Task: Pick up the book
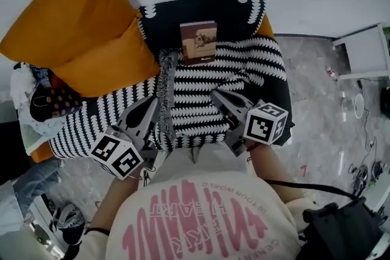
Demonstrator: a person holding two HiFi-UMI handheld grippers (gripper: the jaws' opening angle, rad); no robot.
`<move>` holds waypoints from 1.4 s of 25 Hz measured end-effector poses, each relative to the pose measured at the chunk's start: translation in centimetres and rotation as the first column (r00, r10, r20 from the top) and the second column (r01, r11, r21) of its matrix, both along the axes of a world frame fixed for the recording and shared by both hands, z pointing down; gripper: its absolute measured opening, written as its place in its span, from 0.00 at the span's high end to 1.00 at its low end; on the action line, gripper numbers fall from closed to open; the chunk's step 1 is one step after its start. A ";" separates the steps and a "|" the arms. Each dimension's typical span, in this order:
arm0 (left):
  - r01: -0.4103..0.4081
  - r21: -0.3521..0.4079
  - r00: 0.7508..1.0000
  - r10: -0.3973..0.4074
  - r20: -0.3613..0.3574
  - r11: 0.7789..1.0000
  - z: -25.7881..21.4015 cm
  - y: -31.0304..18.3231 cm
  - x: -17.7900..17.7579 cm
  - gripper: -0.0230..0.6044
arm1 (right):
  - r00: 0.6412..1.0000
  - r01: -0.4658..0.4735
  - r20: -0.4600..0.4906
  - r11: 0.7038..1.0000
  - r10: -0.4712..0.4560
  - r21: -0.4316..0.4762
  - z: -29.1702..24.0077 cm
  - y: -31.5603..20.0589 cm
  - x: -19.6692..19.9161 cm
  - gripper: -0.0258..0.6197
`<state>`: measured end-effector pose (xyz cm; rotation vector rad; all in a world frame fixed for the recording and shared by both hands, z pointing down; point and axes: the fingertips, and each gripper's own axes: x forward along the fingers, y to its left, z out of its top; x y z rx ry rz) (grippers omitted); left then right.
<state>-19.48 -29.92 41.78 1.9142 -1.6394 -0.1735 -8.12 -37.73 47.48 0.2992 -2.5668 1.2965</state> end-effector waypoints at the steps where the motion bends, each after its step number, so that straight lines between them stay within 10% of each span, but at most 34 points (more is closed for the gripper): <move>1: 0.022 -0.006 1.000 -0.022 -0.001 1.000 0.2 -0.2 0.1 0.95 | 1.000 0.006 0.010 1.000 -0.006 0.003 0.1 -0.8 -0.1 0.95; 11: 0.244 -0.062 0.970 -0.244 -0.004 0.968 0.7 -0.8 2.4 0.95 | 0.985 0.171 -0.018 0.982 -0.170 0.085 5.9 -10.7 -0.7 0.94; 21: 0.383 -0.219 0.923 -0.382 0.052 0.897 5.1 1.7 2.4 0.95 | 0.912 0.354 -0.253 0.931 -0.324 0.085 18.6 -19.2 -3.3 0.70; 35: 0.365 -0.307 0.931 -0.347 0.113 0.879 7.0 3.3 1.9 0.95 | 0.876 0.386 -0.329 0.922 -0.353 0.038 24.0 -22.7 -7.0 0.45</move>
